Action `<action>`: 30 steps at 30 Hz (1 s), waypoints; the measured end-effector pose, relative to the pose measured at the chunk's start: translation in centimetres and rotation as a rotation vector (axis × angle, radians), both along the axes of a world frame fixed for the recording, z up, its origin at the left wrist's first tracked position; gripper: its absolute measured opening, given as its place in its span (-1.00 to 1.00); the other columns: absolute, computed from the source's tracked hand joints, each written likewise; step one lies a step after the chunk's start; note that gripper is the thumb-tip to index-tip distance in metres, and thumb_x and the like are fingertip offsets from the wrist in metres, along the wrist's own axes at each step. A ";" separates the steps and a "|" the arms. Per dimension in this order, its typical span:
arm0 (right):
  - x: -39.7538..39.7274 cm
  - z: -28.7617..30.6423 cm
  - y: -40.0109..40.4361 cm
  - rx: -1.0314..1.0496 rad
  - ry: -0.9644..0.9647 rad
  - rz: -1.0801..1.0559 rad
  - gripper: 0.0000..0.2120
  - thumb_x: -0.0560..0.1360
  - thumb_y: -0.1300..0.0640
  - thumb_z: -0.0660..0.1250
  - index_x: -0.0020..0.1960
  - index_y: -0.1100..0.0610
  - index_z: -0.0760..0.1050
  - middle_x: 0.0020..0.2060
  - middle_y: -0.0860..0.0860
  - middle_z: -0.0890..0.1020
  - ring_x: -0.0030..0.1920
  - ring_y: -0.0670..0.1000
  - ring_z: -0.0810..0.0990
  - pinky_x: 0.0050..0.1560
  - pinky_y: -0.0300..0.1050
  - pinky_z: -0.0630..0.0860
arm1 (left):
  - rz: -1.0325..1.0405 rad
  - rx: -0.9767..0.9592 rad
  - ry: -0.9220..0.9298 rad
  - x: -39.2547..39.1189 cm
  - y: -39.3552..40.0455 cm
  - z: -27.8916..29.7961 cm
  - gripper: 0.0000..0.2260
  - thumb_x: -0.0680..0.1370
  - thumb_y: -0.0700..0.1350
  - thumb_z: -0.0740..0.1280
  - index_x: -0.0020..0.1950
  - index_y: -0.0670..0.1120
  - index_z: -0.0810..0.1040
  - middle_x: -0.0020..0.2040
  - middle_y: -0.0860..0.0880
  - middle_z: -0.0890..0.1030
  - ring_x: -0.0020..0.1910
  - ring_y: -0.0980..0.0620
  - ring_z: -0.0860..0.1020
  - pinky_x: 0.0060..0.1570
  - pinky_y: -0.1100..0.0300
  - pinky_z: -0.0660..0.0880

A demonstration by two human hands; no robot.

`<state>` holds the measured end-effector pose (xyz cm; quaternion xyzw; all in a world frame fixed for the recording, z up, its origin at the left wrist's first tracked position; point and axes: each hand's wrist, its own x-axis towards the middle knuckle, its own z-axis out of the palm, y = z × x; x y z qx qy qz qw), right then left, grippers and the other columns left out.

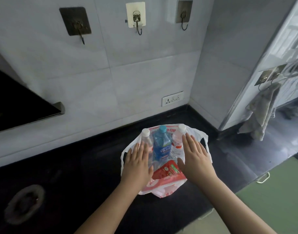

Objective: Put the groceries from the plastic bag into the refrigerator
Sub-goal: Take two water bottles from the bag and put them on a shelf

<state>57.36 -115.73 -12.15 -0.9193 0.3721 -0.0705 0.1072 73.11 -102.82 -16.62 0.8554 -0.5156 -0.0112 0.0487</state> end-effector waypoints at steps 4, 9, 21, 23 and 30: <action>0.4 -1.8 -3.1 -0.036 0.018 -0.004 -0.25 0.59 -0.08 0.11 0.56 0.14 -0.25 0.57 0.06 -0.19 0.53 0.03 -0.28 0.45 -0.05 -0.35 | 0.085 -0.028 -0.027 0.5 -0.7 -2.0 -0.20 0.53 0.13 0.30 0.55 -0.15 -0.09 0.58 -0.16 0.00 0.54 -0.12 -0.06 0.46 -0.10 -0.04; 0.7 -3.9 -6.1 -0.068 0.085 0.021 -0.30 0.61 -0.06 0.04 0.55 0.14 -0.29 0.55 0.06 -0.25 0.49 0.03 -0.38 0.44 0.01 -0.39 | 0.117 0.033 -0.032 0.7 -1.4 -2.7 -0.23 0.60 0.14 0.19 0.49 -0.11 -0.30 0.52 -0.09 -0.32 0.51 -0.08 -0.29 0.46 -0.06 -0.21; 1.6 -6.9 -11.6 -0.132 0.123 0.066 -0.34 0.63 0.05 0.08 0.57 0.07 -0.24 0.56 0.05 -0.22 0.50 0.06 -0.36 0.43 0.06 -0.41 | 0.257 0.181 -0.003 1.9 -3.4 -2.8 -0.28 0.64 0.10 0.11 0.56 -0.15 -0.28 0.53 -0.09 -0.37 0.52 -0.07 -0.34 0.48 -0.03 -0.26; 1.7 -7.2 -12.2 -0.118 0.137 0.072 -0.37 0.64 0.03 0.04 0.57 0.06 -0.25 0.56 0.05 -0.21 0.52 0.07 -0.32 0.45 0.08 -0.38 | 0.270 0.194 0.003 2.3 -3.9 -2.9 -0.28 0.64 0.11 0.10 0.56 -0.14 -0.28 0.57 -0.11 -0.31 0.55 -0.09 -0.29 0.50 -0.04 -0.22; 2.0 -8.7 -14.1 -0.053 0.165 0.070 -0.40 0.64 -0.06 -0.01 0.57 0.00 -0.20 0.57 0.03 -0.14 0.55 0.09 -0.23 0.50 0.09 -0.30 | 0.265 0.210 -0.034 3.9 -4.8 -3.5 -0.32 0.63 0.09 0.10 0.58 -0.14 -0.18 0.61 -0.13 -0.17 0.58 -0.10 -0.19 0.53 -0.03 -0.14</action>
